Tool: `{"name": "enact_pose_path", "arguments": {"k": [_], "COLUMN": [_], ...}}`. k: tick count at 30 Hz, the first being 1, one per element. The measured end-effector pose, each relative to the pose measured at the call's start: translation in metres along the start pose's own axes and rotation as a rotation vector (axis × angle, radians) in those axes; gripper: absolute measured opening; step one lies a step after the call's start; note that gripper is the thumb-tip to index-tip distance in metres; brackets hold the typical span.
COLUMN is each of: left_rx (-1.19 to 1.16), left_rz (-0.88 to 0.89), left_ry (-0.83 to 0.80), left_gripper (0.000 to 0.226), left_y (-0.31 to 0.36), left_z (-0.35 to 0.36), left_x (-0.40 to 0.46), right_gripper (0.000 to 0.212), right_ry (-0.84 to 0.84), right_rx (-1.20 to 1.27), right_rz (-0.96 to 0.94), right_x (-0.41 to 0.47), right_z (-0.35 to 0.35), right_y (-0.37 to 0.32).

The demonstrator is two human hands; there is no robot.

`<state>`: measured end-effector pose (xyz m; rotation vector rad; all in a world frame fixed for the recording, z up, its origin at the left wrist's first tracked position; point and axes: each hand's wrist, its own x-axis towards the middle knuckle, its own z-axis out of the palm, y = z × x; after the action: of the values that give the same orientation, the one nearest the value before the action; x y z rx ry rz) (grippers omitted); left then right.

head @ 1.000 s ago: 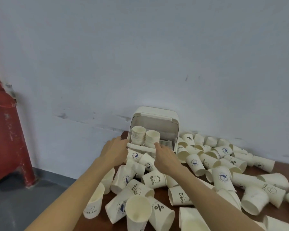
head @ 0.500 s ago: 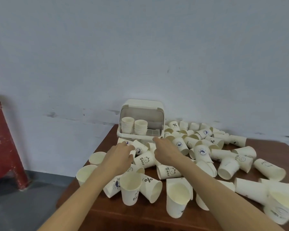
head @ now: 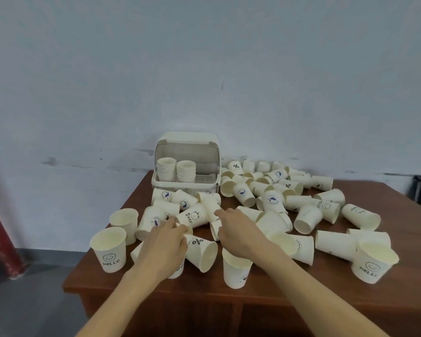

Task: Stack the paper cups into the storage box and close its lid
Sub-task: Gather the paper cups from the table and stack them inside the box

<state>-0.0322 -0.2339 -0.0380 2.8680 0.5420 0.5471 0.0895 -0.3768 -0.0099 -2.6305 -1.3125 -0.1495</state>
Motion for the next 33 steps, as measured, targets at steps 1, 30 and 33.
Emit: {"name": "enact_pose_path", "arguments": {"k": [1, 30, 33], "left_rx": [0.019, 0.043, 0.036], "left_rz": [-0.004, 0.195, 0.225], "left_ry": [-0.001, -0.066, -0.065], "left_gripper": [0.033, 0.026, 0.023], "left_y": [0.001, 0.077, 0.085], "left_z": [-0.001, 0.042, 0.049], "left_x": [-0.002, 0.120, 0.139], "right_gripper": [0.037, 0.025, 0.014], "right_ry": [0.005, -0.012, -0.013], "right_rx": [-0.007, -0.029, -0.058], "right_rz": [0.000, 0.203, 0.242], "right_x": [-0.002, 0.053, 0.066], "right_z": [0.000, -0.019, -0.020], "right_y": [0.000, 0.114, 0.135]}}
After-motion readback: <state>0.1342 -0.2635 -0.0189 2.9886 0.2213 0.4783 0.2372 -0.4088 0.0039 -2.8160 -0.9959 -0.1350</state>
